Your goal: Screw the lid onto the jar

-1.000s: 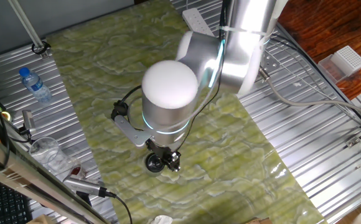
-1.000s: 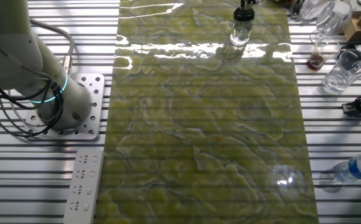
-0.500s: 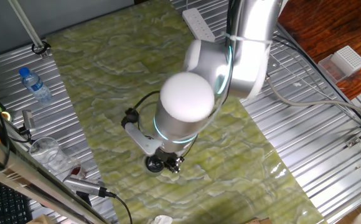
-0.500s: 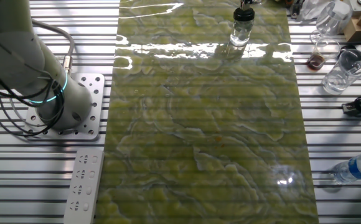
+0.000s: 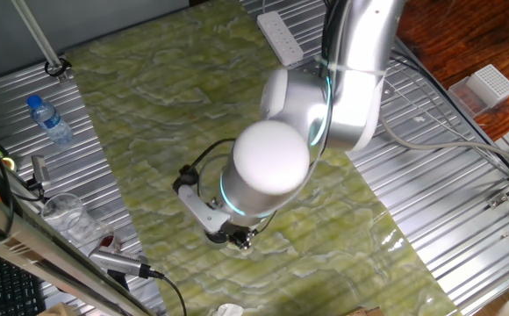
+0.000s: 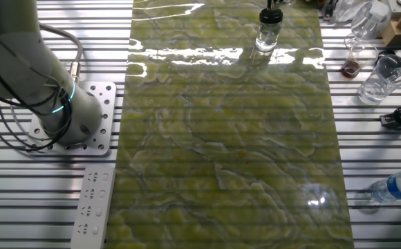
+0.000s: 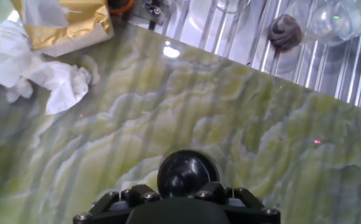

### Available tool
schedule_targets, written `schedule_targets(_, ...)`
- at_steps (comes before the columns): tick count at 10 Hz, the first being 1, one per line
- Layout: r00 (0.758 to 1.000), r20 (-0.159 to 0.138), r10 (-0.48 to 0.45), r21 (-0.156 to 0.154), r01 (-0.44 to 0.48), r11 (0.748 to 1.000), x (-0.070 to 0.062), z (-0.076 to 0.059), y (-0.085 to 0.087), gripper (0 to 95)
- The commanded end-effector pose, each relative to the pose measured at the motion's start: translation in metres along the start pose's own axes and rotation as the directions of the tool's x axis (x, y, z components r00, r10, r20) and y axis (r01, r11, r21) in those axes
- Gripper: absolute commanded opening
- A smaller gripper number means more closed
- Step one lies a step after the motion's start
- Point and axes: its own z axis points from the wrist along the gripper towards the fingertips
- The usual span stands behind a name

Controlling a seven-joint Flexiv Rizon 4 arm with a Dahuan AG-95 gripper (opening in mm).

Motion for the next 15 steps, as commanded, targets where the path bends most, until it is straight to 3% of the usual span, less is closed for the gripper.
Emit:
schedule_targets(1, 1.000, 0.003, 0.014, -0.002, -0.014, 1.000, 0.003, -0.002, -0.002, 19.0)
schedule_targets(2, 1.000, 0.003, 0.019, -0.002, -0.019, 1.000, 0.003, -0.002, -0.002, 19.0)
schedule_targets(3, 1.000, 0.002, 0.023, -0.002, -0.023, 1.000, 0.003, -0.002, -0.002, 0.0)
schedule_targets(8, 0.999, 0.000, 0.044, 0.004, -0.044, 0.999, 0.003, -0.004, -0.005, 0.0)
schedule_targets(11, 0.999, 0.003, 0.045, -0.002, -0.045, 0.999, 0.003, -0.006, -0.017, 0.0)
schedule_targets(15, 0.995, 0.010, 0.100, -0.015, -0.100, 0.995, 0.003, -0.009, -0.019, 0.0)
